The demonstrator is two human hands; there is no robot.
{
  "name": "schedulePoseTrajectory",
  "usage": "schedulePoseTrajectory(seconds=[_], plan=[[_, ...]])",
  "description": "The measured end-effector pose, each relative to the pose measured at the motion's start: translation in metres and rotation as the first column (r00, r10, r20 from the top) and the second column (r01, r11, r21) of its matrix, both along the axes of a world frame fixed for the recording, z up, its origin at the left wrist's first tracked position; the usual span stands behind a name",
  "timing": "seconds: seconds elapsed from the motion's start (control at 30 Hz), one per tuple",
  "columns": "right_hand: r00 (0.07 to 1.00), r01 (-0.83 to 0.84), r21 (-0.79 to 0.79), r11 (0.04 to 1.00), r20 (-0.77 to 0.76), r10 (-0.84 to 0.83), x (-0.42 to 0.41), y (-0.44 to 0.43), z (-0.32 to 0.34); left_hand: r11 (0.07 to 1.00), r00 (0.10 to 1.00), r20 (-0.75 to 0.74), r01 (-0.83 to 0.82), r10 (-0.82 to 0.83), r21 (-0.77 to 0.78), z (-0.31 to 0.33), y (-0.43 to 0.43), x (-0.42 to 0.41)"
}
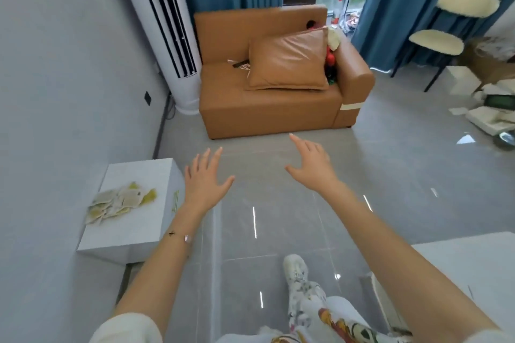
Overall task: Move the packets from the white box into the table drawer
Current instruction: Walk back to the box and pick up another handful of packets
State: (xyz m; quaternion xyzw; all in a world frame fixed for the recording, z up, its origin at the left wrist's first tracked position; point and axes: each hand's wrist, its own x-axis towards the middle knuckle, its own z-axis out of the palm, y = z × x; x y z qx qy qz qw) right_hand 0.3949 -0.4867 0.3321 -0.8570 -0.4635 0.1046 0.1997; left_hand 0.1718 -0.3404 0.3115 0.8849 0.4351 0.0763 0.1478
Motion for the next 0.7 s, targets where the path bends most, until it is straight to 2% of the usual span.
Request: schedulePoseTrajectory(seconds=[0.17, 0.33, 0.53, 0.7], plan=[[0.987, -0.158, 0.014, 0.987, -0.015, 0.158, 0.025, 0.082, -0.013, 0.987, 0.988, -0.038, -0.153, 0.152, -0.039, -0.015, 0.059, 0.010], [0.936, -0.351, -0.051, 0.935, 0.005, 0.352, 0.048, 0.172, -0.019, 0.952, 0.953, -0.026, -0.302, 0.301, -0.057, -0.025, 0.117, 0.032], [0.828, -0.557, -0.080, 0.826, 0.021, 0.560, 0.052, 0.282, -0.011, 0.859, 0.863, -0.026, -0.505, 0.505, -0.080, -0.036, 0.167, 0.025], [0.718, -0.695, -0.113, 0.710, -0.044, 0.695, 0.020, 0.360, -0.028, 0.763, 0.769, -0.027, -0.637, 0.638, -0.108, -0.059, 0.197, -0.002]])
